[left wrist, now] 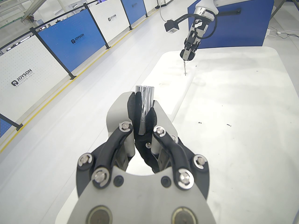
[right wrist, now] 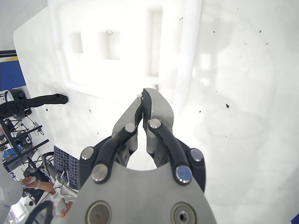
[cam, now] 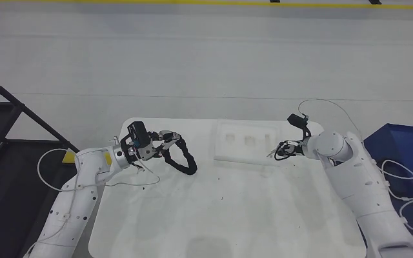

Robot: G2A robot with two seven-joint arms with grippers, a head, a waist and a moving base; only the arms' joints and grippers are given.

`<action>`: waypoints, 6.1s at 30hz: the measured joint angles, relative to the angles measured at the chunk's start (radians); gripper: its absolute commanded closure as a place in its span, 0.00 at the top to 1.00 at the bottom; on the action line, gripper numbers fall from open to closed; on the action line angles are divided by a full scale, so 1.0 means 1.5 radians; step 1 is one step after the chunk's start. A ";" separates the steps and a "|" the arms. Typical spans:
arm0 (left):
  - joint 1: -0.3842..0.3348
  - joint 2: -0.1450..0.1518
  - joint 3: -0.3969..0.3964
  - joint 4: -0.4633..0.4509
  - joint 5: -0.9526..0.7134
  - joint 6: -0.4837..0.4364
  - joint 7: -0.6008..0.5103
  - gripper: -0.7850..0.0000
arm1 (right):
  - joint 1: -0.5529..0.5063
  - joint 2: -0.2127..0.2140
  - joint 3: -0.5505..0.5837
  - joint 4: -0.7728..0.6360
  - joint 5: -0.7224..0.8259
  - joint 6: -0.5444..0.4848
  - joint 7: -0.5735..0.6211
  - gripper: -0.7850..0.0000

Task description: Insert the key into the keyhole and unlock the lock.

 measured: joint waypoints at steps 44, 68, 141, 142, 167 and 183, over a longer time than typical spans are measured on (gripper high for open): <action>0.000 0.000 0.000 0.000 0.000 0.000 0.000 0.00 | -0.030 0.009 0.019 -0.015 0.009 0.021 -0.016 0.00; 0.000 0.000 0.000 0.000 0.000 0.000 0.000 0.00 | 0.006 0.002 -0.005 0.056 0.019 -0.038 -0.014 0.89; 0.000 0.000 0.000 0.000 0.000 0.000 0.000 0.00 | 0.189 0.071 -0.320 0.250 -0.070 -0.767 -0.209 0.93; 0.000 0.000 0.000 0.000 0.000 0.000 0.000 0.00 | 0.192 0.067 -0.325 0.258 -0.080 -0.767 -0.221 0.93; 0.000 0.000 0.000 0.000 0.000 0.000 0.000 0.00 | 0.241 -0.019 -0.410 0.429 -0.311 -0.767 -0.497 0.06; 0.000 0.000 0.000 0.000 0.000 0.000 0.000 0.00 | 0.269 -0.020 -0.423 0.422 -0.369 -0.767 -0.517 0.00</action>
